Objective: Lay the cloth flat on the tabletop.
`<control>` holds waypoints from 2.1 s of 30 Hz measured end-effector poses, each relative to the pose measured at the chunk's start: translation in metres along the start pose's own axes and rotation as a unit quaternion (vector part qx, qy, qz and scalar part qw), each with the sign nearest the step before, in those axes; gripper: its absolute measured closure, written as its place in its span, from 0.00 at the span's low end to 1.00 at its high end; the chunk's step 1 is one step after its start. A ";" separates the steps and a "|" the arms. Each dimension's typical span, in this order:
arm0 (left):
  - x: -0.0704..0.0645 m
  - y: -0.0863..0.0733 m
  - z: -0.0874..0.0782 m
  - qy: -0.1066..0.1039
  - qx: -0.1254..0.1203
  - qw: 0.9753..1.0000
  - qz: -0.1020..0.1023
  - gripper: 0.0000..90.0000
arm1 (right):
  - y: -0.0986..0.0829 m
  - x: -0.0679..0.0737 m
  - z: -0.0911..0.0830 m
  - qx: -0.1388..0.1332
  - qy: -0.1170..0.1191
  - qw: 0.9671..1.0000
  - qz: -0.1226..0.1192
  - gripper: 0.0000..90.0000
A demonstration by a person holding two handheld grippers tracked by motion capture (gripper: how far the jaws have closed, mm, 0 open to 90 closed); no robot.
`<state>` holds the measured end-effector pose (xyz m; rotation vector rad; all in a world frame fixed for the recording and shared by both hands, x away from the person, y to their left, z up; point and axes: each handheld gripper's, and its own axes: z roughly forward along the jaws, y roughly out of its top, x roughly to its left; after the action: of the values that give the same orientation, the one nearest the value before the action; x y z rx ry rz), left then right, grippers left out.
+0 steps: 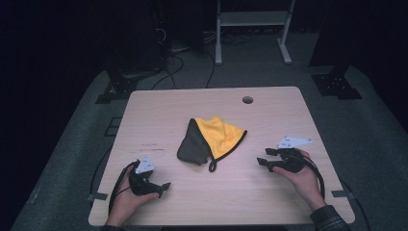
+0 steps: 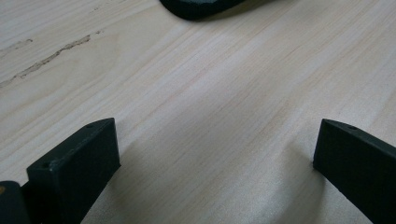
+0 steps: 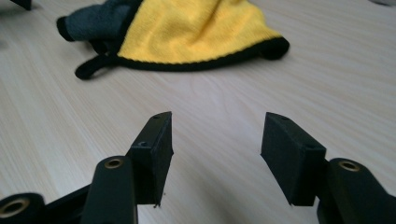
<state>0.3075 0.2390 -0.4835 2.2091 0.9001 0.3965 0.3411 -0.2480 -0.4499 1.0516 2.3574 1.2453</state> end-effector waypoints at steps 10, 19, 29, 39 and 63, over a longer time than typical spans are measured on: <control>0.000 0.000 0.000 0.000 0.000 1.000 0.000 0.00 | 0.026 0.025 0.034 -0.003 0.038 0.999 -0.030 0.50; -0.001 -0.001 0.000 -0.001 -0.003 1.000 0.001 0.00 | 0.042 0.044 0.064 0.000 0.069 0.997 -0.038 0.51; -0.001 -0.001 -0.001 -0.001 -0.001 1.000 0.001 0.00 | 0.049 0.067 0.098 0.017 0.091 0.994 -0.059 0.45; -0.001 -0.001 -0.001 -0.002 -0.001 1.000 0.001 0.00 | 0.048 0.084 0.129 0.041 0.085 0.992 -0.082 0.43; -0.001 -0.001 -0.001 -0.001 -0.001 1.000 0.001 0.00 | 0.060 0.050 0.069 0.003 0.051 0.998 -0.040 0.91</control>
<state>0.3062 0.2395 -0.4837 2.2083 0.8964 0.3947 0.3719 -0.1493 -0.4385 0.9063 2.4545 1.2931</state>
